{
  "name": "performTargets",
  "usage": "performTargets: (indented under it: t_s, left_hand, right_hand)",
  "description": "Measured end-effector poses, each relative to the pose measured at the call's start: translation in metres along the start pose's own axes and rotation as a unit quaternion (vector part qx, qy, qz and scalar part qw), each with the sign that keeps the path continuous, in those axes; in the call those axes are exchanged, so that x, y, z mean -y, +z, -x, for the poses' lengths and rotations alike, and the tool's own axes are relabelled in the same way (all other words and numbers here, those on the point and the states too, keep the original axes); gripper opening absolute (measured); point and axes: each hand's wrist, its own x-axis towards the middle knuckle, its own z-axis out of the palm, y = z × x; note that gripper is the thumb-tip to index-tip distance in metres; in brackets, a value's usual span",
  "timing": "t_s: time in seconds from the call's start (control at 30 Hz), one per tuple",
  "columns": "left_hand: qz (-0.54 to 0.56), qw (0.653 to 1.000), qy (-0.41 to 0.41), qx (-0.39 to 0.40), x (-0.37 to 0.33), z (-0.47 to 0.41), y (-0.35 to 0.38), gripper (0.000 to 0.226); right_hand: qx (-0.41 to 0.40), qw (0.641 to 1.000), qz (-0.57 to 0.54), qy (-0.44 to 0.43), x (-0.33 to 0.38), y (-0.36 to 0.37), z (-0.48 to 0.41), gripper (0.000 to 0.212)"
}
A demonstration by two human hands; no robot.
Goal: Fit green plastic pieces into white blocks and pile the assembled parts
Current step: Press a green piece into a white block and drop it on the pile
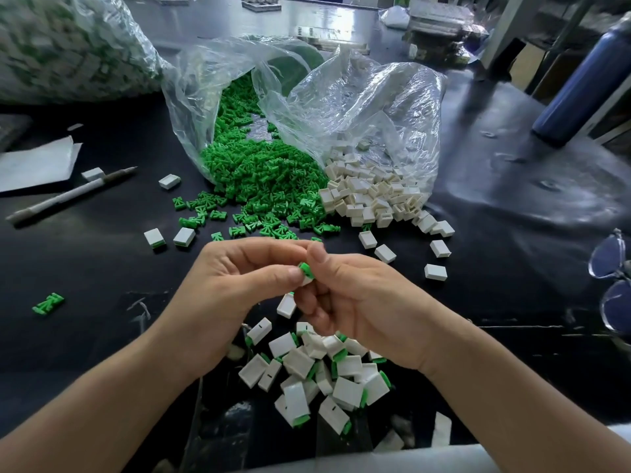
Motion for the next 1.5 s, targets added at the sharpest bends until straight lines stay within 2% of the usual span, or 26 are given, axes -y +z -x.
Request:
performTargets:
  t_s: [0.13,0.4,0.6,0.83,1.0,1.13,1.5]
  left_hand:
    - [0.002,1.000,0.001,-0.005,-0.001,0.001,0.001,0.020]
    - [0.021,1.000,-0.008,0.019,-0.005,0.001,0.004,0.026]
    - [0.037,0.999,-0.021,0.031,-0.006,0.001,0.003,0.031]
    - [0.028,0.998,-0.002,0.048,-0.001,0.001,0.000,0.023]
    - [0.022,0.999,0.014,0.037,0.001,0.001,0.002,0.019]
    - [0.026,0.999,0.007,0.025,0.003,0.001,0.001,0.014]
    - [0.027,1.000,-0.007,-0.004,0.004,0.001,0.003,0.022]
  right_hand:
    - [0.003,1.000,0.026,-0.004,-0.002,-0.001,-0.001,0.036]
    - [-0.038,0.986,0.153,-0.046,-0.004,0.001,-0.001,0.037]
    - [-0.041,0.981,0.182,-0.044,-0.005,0.000,-0.001,0.039]
    - [-0.061,0.972,0.218,-0.058,-0.005,0.001,-0.001,0.034]
    - [-0.065,0.976,0.197,-0.067,-0.007,0.001,-0.002,0.024]
    - [-0.081,0.959,0.254,-0.095,-0.009,0.002,-0.002,0.029]
    - [-0.084,0.951,0.280,-0.099,-0.015,-0.001,-0.004,0.024]
